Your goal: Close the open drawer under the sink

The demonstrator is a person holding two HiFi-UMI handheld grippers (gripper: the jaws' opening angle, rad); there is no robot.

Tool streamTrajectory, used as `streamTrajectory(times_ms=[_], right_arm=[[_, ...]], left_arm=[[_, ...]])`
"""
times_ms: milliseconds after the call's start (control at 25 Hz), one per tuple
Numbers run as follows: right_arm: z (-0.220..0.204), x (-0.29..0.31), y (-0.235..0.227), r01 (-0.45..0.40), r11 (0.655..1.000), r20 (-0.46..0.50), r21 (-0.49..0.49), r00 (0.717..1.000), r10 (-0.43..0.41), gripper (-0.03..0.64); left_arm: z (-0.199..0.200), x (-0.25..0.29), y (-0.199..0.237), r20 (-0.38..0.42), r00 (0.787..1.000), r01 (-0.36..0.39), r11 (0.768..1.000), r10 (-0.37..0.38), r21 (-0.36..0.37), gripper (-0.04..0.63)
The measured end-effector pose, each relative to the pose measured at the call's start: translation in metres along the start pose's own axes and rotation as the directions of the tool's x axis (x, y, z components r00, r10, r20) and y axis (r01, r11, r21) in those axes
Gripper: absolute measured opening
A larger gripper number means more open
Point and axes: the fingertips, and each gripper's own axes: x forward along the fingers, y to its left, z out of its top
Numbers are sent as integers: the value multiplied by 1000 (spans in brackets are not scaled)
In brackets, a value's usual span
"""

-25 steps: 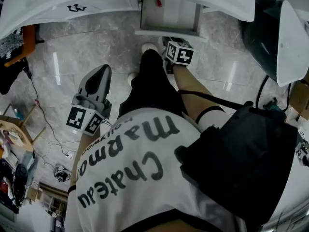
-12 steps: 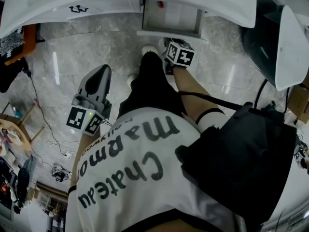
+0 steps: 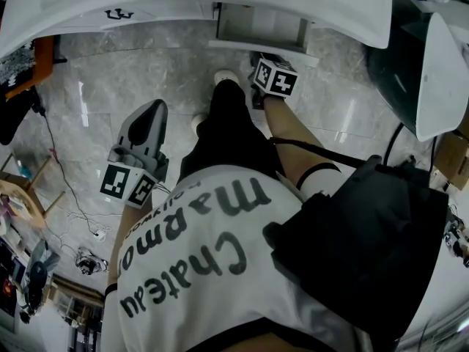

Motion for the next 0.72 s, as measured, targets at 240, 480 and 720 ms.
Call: streamTrajectory(times_ms=[240, 480, 720], right_arm=[[8, 3, 0, -3, 1000, 0, -4, 1000, 3, 133], [14, 7, -1, -8, 1000, 4, -10, 1000, 8, 133], [24, 11, -2, -4, 1000, 13, -9, 1000, 4, 133]], left_arm=[[-1, 0, 3, -1, 1000, -8, 1000, 8, -16, 9], [-2, 2, 6, -6, 1000, -16, 1000, 16, -15, 9], [2, 3, 10, 4, 1000, -30, 999, 30, -20, 9]])
